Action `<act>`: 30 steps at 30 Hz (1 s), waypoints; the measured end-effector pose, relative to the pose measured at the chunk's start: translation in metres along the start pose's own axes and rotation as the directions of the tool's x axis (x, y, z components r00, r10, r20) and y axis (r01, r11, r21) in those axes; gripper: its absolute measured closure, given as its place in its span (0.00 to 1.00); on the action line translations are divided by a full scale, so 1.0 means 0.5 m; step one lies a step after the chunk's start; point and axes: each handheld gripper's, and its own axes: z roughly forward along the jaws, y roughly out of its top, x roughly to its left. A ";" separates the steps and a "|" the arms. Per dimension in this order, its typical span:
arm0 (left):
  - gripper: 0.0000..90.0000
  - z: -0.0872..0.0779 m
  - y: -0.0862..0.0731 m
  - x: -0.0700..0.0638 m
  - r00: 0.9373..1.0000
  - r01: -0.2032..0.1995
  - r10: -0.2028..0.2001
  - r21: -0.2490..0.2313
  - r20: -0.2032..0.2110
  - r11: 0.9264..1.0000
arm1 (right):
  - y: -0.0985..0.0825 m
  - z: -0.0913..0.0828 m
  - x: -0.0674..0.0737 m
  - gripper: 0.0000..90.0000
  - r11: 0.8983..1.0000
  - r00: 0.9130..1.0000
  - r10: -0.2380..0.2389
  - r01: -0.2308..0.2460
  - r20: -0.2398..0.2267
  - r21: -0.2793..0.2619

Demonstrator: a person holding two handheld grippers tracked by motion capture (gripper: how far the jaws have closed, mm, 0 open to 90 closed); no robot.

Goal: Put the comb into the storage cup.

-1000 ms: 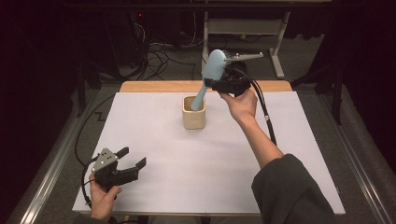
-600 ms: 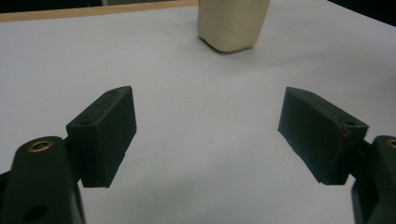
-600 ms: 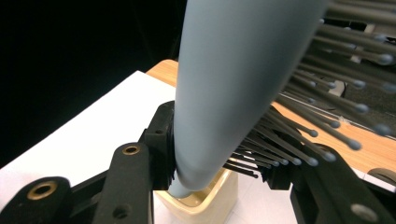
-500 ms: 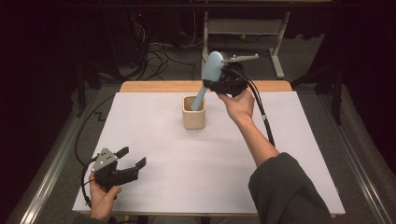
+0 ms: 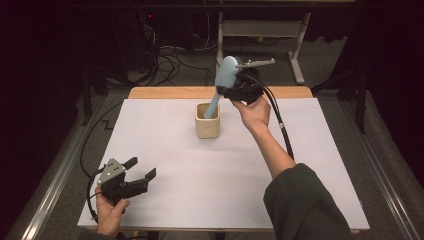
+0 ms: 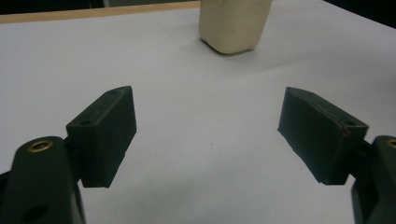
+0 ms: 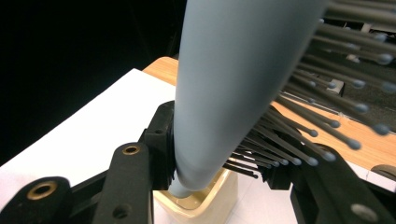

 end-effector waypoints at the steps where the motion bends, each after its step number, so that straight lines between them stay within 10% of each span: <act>1: 0.22 0.000 0.000 0.000 1.000 -0.001 0.001 0.001 0.000 1.000 | 0.000 0.001 0.000 0.63 1.000 1.000 0.001 -0.001 0.001 0.001; 30: 0.22 0.000 0.000 0.000 1.000 0.001 -0.001 -0.003 -0.005 1.000 | -0.018 0.037 0.016 0.63 0.999 1.000 -0.017 0.018 -0.009 0.041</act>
